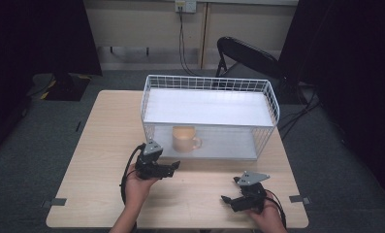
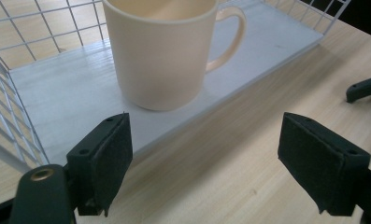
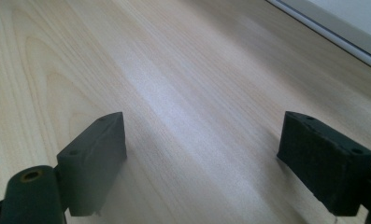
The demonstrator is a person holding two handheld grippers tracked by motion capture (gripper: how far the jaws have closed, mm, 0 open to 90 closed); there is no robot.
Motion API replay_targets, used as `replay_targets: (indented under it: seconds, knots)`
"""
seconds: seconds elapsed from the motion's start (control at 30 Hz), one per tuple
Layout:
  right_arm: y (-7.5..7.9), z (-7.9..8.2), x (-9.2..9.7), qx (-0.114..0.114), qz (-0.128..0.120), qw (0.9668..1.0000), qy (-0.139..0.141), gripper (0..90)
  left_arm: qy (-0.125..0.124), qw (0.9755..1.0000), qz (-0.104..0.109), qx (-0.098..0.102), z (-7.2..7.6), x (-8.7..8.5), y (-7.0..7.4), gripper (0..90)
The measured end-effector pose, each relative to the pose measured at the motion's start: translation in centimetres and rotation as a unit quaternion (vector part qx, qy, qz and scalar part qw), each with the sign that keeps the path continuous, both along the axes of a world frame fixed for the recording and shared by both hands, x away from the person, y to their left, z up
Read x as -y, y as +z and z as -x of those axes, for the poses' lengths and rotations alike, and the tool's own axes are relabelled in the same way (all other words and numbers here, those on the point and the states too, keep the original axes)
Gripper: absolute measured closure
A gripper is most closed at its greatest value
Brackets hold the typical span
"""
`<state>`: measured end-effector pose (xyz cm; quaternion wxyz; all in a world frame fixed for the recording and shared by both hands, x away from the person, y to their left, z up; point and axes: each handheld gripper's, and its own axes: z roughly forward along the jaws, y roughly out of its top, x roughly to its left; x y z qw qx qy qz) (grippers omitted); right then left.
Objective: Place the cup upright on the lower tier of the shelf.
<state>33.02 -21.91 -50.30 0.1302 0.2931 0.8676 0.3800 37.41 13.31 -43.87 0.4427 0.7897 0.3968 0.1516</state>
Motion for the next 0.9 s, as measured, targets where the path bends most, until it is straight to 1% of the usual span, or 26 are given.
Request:
replay_targets:
  seconds: [0.03, 0.1, 0.13, 0.27, 0.33, 0.5, 0.53, 0.57, 0.67, 0.77, 0.8, 0.9]
  knots:
    - [0.0, 0.0, 0.0, 0.0, 0.0, 1.0, 0.0, 14.3, -0.003, 1.0, 0.005, 0.001, 0.2, -0.3, 0.0, 17.7]
    - [0.0, 0.0, 0.0, 0.0, 0.0, 1.0, 0.0, 14.3, -0.001, 1.0, 0.006, 0.003, 0.3, -0.7, 0.1, 17.6]
    - [0.0, 0.0, 0.0, 0.0, 0.0, 1.0, 0.0, 14.3, -0.003, 1.0, 0.003, 0.002, 0.4, -0.9, 0.1, 17.5]
    - [0.0, 0.0, 0.0, 0.0, 0.0, 1.0, 0.0, 14.4, -0.001, 1.0, 0.004, 0.0, 0.6, -1.3, 0.0, 17.5]
    - [0.0, 0.0, 0.0, 0.0, 0.0, 1.0, 0.0, 14.3, -0.004, 1.0, 0.004, -0.001, 0.7, -1.7, -0.1, 17.5]
    - [0.0, 0.0, 0.0, 0.0, 0.0, 1.0, 0.0, 14.3, -0.003, 1.0, 0.004, 0.002, 0.9, -2.2, -0.1, 17.5]
    - [0.0, 0.0, 0.0, 0.0, 0.0, 1.0, 0.0, 14.3, -0.002, 0.9999, 0.011, -0.001, 1.0, -2.3, -0.1, 17.5]
    - [0.0, 0.0, 0.0, 0.0, 0.0, 1.0, 0.0, 14.3, -0.005, 0.9999, 0.013, -0.001, 1.1, -2.6, -0.2, 17.6]
    - [0.0, 0.0, 0.0, 0.0, 0.0, 1.0, 0.0, 14.3, -0.007, 0.9999, 0.011, -0.001, 1.3, -3.0, -0.3, 17.8]
    - [0.0, 0.0, 0.0, 0.0, 0.0, 1.0, 0.0, 14.3, -0.005, 0.9999, 0.01, -0.002, 1.4, -3.4, -0.3, 17.8]
    - [0.0, 0.0, 0.0, 0.0, 0.0, 1.0, 0.0, 14.4, -0.006, 0.9999, 0.015, -0.003, 1.5, -3.6, -0.3, 17.8]
    - [0.0, 0.0, 0.0, 0.0, 0.0, 1.0, 0.0, 14.3, -0.003, 0.9999, 0.01, 0.0, 1.8, -4.5, -0.2, 18.0]
